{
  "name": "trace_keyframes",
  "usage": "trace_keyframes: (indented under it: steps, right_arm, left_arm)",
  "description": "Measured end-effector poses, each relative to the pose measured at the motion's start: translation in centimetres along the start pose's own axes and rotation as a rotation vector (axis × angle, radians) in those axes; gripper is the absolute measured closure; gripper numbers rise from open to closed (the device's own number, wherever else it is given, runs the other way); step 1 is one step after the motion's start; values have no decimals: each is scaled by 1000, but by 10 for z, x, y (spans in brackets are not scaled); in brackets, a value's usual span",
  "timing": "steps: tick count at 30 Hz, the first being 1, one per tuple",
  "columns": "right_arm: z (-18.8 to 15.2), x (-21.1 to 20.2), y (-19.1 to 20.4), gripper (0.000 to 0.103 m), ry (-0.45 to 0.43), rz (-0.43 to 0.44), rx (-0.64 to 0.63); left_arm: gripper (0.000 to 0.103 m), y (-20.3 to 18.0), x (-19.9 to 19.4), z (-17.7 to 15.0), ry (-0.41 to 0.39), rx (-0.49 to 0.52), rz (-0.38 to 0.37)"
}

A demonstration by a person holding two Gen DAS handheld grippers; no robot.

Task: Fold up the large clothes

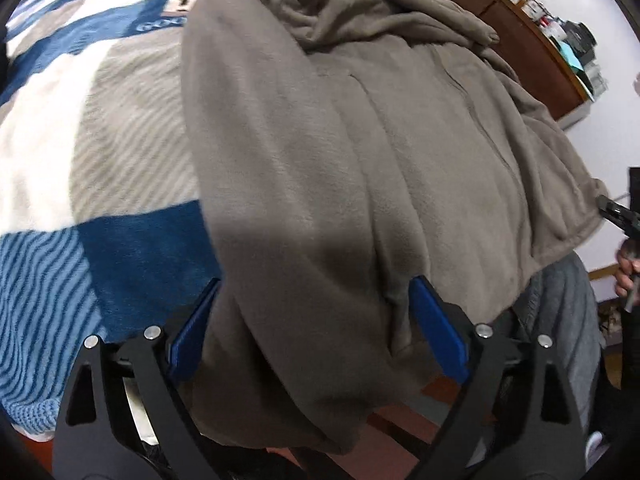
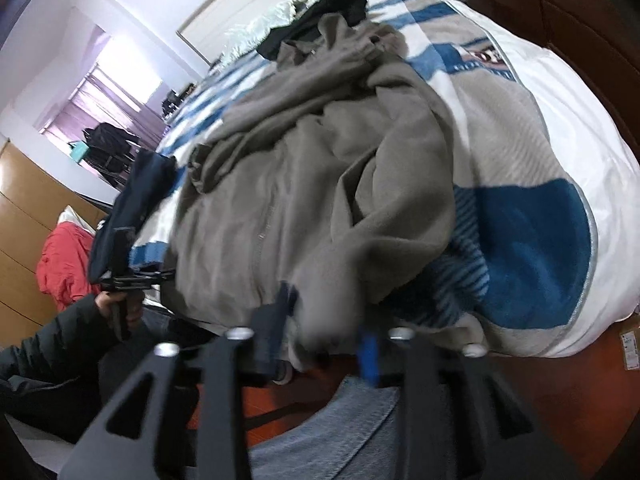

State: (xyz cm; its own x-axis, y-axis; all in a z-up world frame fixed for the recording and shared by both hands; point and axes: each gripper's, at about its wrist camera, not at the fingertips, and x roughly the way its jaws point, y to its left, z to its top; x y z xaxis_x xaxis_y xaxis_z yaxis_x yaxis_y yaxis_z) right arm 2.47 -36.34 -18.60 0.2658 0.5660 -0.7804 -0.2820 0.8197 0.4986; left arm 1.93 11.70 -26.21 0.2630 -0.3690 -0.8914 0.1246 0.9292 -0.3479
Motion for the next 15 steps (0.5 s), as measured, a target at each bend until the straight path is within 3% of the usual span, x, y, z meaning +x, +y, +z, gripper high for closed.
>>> trace_keyframes:
  steps: [2,6,7,8,9,12,15]
  right_arm:
    - [0,10,-10,49,20,-2,35]
    - [1,24,-30,48,23,85,158]
    - [0,28,-36,60,30,99,199]
    - [-1,32,-39,89,45,108,226]
    - [-2,33,-39,90,50,120,239]
    - [-7,26,-31,91,44,126,208]
    - [-9,10,-17,92,25,117,160]
  left_arm:
    - [14,-4,-2,-3,21,21,-32]
    - [18,-15,-3,-12,56,75,-74]
    - [26,-14,-5,-15,54,61,-89]
    - [51,-10,-7,-15,55,36,-96]
    - [62,-7,-10,-16,52,13,-110]
    - [83,-2,-29,-20,9,-8,-132]
    - [85,-5,-52,-21,-48,-39,-158]
